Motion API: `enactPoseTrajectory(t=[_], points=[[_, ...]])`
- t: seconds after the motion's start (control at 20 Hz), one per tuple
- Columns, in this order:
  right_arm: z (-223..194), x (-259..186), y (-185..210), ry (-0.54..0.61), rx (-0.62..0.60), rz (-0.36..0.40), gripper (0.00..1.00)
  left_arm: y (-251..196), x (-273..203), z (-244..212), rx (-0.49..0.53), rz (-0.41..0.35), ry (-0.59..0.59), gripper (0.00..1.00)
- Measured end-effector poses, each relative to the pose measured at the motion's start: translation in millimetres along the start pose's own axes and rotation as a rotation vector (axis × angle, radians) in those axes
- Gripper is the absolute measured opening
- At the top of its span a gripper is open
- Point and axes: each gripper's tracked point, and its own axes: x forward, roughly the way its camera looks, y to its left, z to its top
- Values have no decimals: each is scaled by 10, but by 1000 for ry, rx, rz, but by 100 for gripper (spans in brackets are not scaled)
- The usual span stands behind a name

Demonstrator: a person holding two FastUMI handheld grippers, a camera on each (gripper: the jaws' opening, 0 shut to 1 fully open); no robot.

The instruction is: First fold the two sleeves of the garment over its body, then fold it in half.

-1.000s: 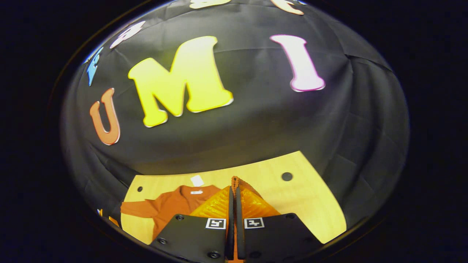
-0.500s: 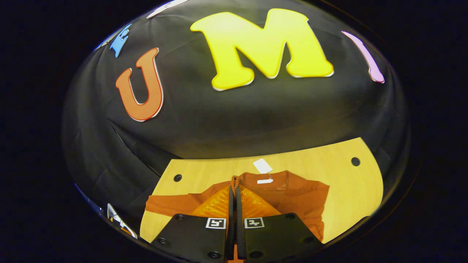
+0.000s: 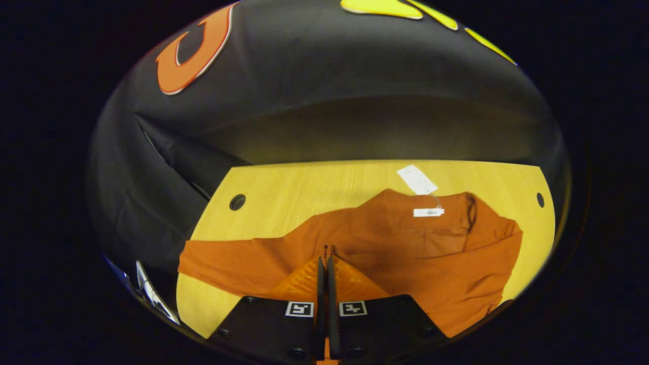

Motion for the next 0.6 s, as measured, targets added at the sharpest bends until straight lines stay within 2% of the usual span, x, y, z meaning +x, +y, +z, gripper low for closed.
enactPoseTrajectory(t=[0.2,0.25,0.3,0.35,0.4,0.45,0.5,0.55,0.6], points=[[-126,312,193,30,-7,27,4,180,-2,-105,-4,45,21,98],[-85,306,246,15,1,42,11,206,-11,-85,-1,55,19,98],[-52,292,281,-4,8,54,4,245,1,-89,0,63,18,98],[10,206,316,-26,12,69,18,265,17,-68,0,67,15,98],[59,131,321,-52,7,78,23,291,49,-62,3,73,13,98],[142,-12,323,-83,-3,79,36,337,105,-63,8,86,20,98],[212,-160,292,-115,-9,80,43,375,172,-78,10,91,25,98],[262,-279,308,-139,-7,89,67,395,243,-72,9,82,28,98],[294,-437,312,-160,3,105,56,424,328,-79,-2,71,35,98]])
